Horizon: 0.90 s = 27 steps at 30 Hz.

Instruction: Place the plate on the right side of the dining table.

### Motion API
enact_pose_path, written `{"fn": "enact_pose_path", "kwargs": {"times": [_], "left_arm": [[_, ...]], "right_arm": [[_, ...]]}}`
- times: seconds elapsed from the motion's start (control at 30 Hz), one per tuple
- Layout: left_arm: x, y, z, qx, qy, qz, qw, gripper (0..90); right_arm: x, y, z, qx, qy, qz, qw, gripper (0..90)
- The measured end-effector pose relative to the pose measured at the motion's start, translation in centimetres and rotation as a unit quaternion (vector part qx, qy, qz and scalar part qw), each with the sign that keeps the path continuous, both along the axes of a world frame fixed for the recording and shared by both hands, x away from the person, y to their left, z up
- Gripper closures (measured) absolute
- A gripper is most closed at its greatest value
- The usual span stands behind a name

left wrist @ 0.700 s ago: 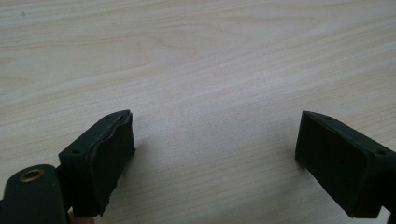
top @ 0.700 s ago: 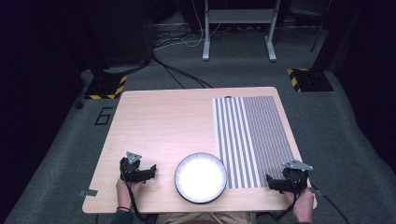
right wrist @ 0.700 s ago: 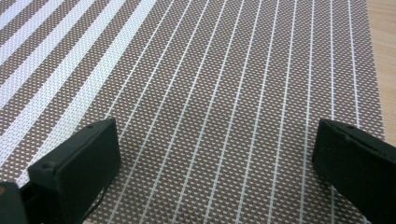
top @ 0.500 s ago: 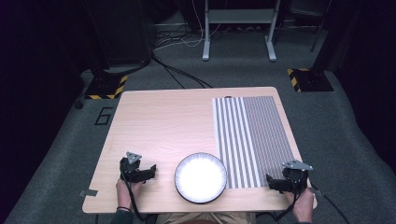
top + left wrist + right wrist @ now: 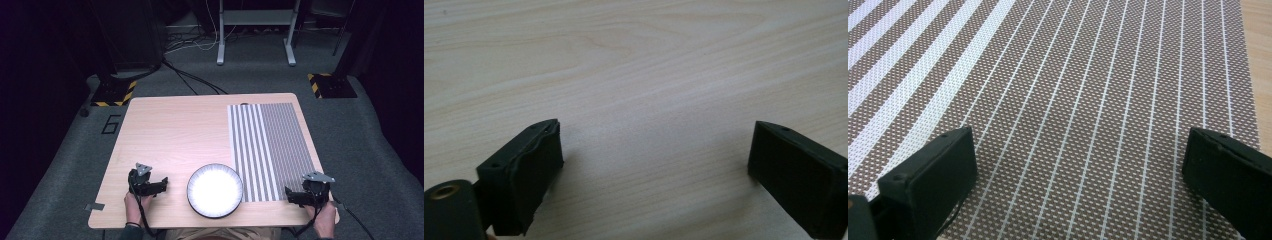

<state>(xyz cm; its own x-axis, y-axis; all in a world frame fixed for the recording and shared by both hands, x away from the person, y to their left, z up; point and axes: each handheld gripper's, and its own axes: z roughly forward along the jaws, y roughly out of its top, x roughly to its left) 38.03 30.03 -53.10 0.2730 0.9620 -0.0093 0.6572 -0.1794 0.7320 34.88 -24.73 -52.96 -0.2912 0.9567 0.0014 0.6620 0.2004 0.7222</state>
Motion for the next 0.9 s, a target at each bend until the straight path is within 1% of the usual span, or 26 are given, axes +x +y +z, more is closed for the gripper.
{"fn": "enact_pose_path", "kwargs": {"times": [0.03, 0.1, 0.2, 0.27, 0.3, 0.33, 0.4, 0.47, 0.5, 0.6, 0.63, 0.67, 0.7, 0.77, 0.8, 0.83, 0.87, 0.9], "left_arm": [[0.0, 0.0, 0.0, 0.003, 0.002, -0.007, 1.0000, 5.2], [0.0, -0.1, 0.0, 0.004, 0.005, -0.010, 0.9999, 2.8], [0.0, -0.2, 0.0, 0.005, 0.005, -0.015, 0.9999, 1.2], [0.0, -0.3, 0.0, 0.005, 0.005, -0.020, 0.9998, 0.9], [-0.1, -0.4, 0.0, 0.000, 0.005, -0.024, 0.9997, 0.6], [-0.1, -0.4, 0.0, 0.000, 0.005, -0.024, 0.9997, 0.5], [-0.4, -0.7, 0.0, -0.006, 0.006, -0.031, 0.9995, 0.3], [-0.5, -0.8, 0.1, -0.010, 0.006, -0.034, 0.9994, 0.2], [-0.7, -1.2, 0.2, -0.010, 0.005, -0.042, 0.9991, 0.1], [-1.0, -1.9, 0.4, -0.018, 0.005, -0.056, 0.9982, 0.1], [-1.0, -1.9, 0.4, -0.018, 0.005, -0.056, 0.9982, 0.1], [-1.2, -2.4, 0.5, -0.018, 0.004, -0.064, 0.9978, 0.1], [-1.4, -2.6, 0.5, -0.017, 0.003, -0.067, 0.9976, 0.1], [-1.5, -2.9, 0.3, -0.016, 0.008, -0.075, 0.9970, 0.1], [-1.6, -3.1, 0.2, -0.020, 0.011, -0.078, 0.9967, 0.1], [-1.6, -3.1, 0.2, -0.020, 0.011, -0.078, 0.9967, 0.1], [-1.6, -3.3, 0.1, -0.026, 0.012, -0.084, 0.9961, 0.1], [-1.6, -3.4, 0.2, -0.026, 0.013, -0.084, 0.9961, 0.1]], "right_arm": [[0.0, 0.0, 0.0, 0.000, 0.000, 0.000, 1.0000, 0.0], [0.0, 0.0, 0.0, -0.003, 0.002, 0.002, 1.0000, 0.0], [0.1, 0.1, 0.2, -0.005, 0.004, 0.002, 1.0000, 0.0], [0.1, 0.1, 0.3, -0.008, 0.002, 0.003, 1.0000, 0.0], [-0.1, 0.2, 0.5, 0.005, -0.003, 0.008, 0.9999, 0.0], [-0.1, 0.2, 0.5, 0.005, -0.003, 0.008, 0.9999, 0.0], [-0.3, 0.8, 0.9, 0.011, -0.007, 0.014, 0.9998, 0.0], [-0.4, 1.1, 1.0, 0.010, -0.009, 0.018, 0.9997, 0.0], [-0.6, 1.7, 1.3, 0.010, -0.013, 0.029, 0.9995, 0.0], [-0.8, 2.6, 1.8, 0.013, -0.017, 0.040, 0.9990, 0.0], [-0.8, 2.6, 1.8, 0.013, -0.017, 0.040, 0.9990, 0.0], [-1.1, 3.4, 2.1, 0.021, -0.019, 0.046, 0.9985, 0.0], [-1.2, 3.6, 2.2, 0.026, -0.021, 0.052, 0.9981, 0.0], [-1.5, 4.5, 2.3, 0.029, -0.018, 0.062, 0.9974, 0.0], [-1.6, 4.8, 2.3, 0.027, -0.016, 0.069, 0.9971, 0.0], [-1.6, 4.8, 2.3, 0.027, -0.016, 0.069, 0.9971, 0.0], [-1.6, 5.6, 2.6, 0.035, -0.018, 0.078, 0.9961, 0.0], [-1.6, 5.9, 2.7, 0.041, -0.019, 0.081, 0.9957, 0.0]]}}
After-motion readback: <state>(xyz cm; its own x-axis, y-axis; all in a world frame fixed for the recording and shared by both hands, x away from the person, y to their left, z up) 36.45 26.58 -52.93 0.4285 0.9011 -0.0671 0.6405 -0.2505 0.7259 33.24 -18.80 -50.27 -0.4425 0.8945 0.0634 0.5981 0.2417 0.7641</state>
